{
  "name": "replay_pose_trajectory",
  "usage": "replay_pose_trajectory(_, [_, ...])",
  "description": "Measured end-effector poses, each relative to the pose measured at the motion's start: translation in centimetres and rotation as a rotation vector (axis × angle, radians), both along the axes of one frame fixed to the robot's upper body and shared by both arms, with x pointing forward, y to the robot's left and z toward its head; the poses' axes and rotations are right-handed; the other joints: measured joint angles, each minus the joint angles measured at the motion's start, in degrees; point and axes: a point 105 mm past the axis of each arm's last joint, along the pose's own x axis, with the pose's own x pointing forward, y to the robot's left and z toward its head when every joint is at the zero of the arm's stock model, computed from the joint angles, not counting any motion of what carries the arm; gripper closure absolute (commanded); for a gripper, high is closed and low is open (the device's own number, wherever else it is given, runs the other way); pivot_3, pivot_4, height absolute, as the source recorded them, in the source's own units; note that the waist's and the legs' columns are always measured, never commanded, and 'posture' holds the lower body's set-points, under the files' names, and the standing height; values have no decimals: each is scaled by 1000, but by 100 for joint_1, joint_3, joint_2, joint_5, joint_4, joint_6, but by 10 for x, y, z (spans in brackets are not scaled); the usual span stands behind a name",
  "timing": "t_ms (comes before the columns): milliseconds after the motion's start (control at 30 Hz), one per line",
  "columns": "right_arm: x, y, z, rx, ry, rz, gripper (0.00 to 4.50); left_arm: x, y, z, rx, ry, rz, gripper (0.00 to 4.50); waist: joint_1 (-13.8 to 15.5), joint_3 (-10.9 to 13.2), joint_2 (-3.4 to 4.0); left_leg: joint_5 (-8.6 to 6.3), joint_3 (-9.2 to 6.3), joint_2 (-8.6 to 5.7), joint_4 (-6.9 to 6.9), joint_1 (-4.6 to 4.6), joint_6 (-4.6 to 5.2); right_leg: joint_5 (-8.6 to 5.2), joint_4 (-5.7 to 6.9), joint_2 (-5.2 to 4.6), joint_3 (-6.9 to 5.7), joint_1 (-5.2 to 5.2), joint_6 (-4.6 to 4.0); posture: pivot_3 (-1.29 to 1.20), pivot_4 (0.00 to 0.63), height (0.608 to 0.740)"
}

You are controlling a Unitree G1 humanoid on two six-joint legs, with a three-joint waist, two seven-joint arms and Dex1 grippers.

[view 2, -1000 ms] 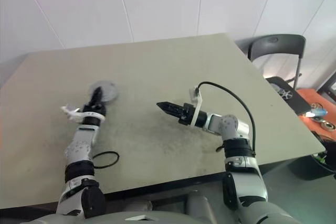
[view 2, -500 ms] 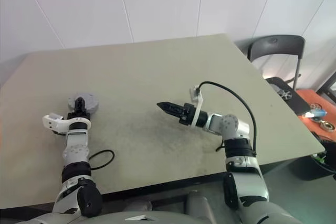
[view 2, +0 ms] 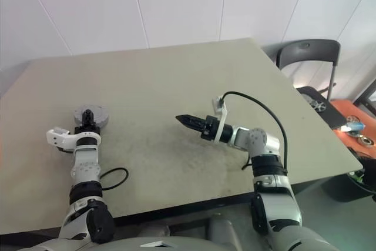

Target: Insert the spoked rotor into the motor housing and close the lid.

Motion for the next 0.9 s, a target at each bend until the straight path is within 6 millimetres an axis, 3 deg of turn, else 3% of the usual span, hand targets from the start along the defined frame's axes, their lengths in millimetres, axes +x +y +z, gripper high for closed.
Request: replay_pose_trajectory(900, [-1,3,2,-7,-18,22,1022,1,3,-5,9,60,30,2387,-16,-13,-9,-13,4,4,-4,81,24,3,5,9,1,77,-4,0,0,740])
